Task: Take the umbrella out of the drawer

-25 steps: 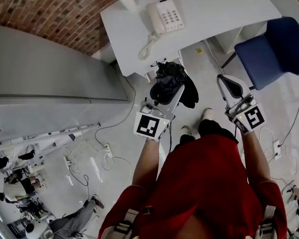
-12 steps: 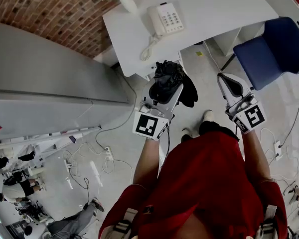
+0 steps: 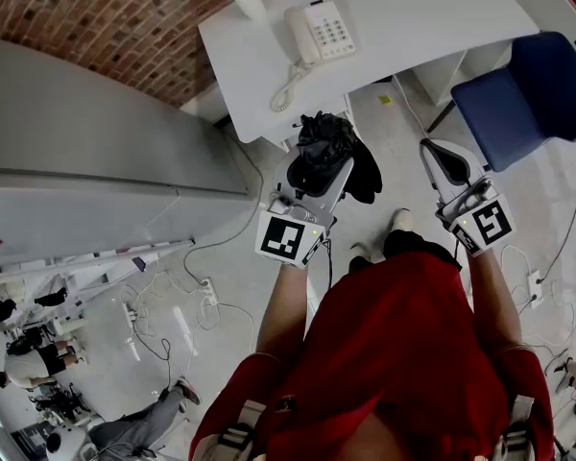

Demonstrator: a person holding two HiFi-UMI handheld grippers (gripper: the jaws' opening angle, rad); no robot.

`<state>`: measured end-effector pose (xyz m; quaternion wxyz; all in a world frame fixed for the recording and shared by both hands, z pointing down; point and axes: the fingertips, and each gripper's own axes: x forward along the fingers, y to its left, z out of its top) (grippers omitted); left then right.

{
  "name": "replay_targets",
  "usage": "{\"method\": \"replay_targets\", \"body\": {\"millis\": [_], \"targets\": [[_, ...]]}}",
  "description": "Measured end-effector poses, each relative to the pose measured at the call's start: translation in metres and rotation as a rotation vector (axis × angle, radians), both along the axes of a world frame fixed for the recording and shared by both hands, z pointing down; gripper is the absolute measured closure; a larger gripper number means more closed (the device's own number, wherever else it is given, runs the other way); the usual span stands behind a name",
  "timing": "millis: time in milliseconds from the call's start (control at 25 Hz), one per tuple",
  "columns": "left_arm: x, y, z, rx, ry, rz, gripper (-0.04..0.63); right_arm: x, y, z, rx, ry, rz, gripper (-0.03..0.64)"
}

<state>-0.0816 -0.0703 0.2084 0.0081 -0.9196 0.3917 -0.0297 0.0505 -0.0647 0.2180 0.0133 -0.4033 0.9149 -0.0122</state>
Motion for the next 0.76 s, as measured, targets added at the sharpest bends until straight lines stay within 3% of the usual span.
{"method": "replay_targets", "body": {"millis": [760], "targets": [[-0.008,0.004,0.009,-0.011,-0.006,0.006,0.359,-0.005,0.004,0.005,-0.006,0.0,0.007,0.605]]}}
